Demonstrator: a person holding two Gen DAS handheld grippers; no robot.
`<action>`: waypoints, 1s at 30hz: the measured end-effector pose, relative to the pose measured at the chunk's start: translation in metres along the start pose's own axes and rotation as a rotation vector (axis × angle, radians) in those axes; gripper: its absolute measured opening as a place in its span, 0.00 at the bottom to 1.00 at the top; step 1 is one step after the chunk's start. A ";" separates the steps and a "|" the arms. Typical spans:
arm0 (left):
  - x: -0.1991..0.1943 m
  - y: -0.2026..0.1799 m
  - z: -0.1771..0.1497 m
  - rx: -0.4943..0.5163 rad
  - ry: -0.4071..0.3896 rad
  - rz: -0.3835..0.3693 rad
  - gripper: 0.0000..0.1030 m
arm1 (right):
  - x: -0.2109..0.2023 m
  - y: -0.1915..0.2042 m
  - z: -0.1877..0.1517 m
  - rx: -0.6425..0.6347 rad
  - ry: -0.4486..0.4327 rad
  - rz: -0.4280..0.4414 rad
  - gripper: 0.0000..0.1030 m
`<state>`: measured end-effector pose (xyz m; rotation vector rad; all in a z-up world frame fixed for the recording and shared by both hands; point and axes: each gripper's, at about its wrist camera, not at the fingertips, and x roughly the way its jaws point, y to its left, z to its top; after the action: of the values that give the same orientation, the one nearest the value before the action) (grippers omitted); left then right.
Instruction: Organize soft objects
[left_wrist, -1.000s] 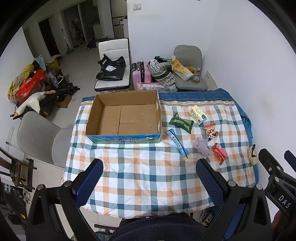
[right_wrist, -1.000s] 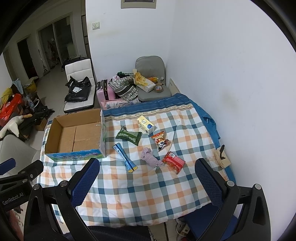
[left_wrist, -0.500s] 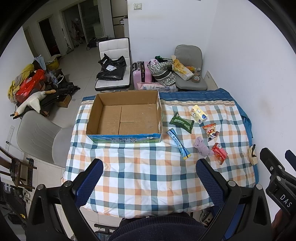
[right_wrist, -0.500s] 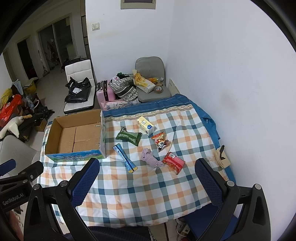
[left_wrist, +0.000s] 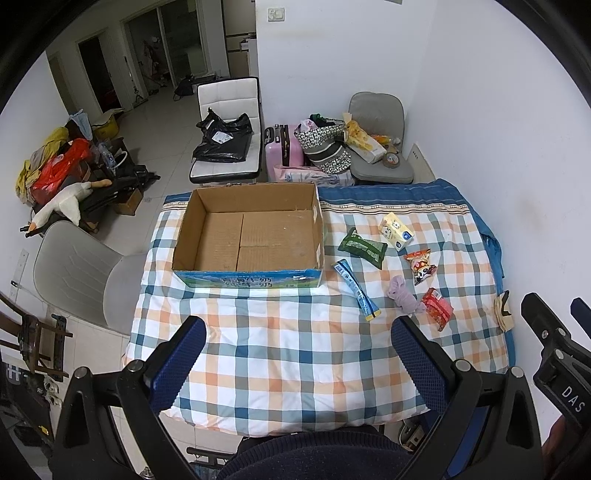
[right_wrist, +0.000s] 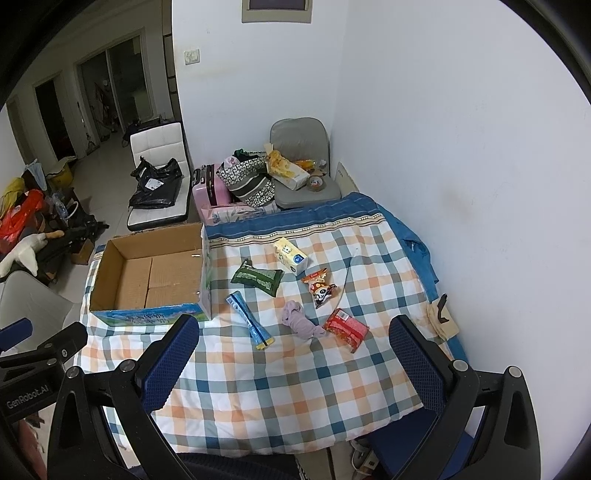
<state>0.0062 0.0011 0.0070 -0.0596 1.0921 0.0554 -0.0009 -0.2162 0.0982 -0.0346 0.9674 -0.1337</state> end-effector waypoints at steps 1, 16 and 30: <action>0.000 0.000 0.000 -0.001 -0.001 0.001 1.00 | 0.001 0.000 0.005 0.001 0.000 0.000 1.00; 0.000 0.001 -0.001 -0.002 -0.003 -0.001 1.00 | 0.000 0.001 0.005 0.000 -0.005 -0.001 1.00; 0.000 0.001 -0.002 -0.002 -0.005 -0.006 1.00 | 0.003 0.001 0.005 0.006 -0.006 -0.001 1.00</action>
<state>0.0039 0.0018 0.0061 -0.0645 1.0864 0.0510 0.0055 -0.2154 0.0983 -0.0294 0.9614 -0.1370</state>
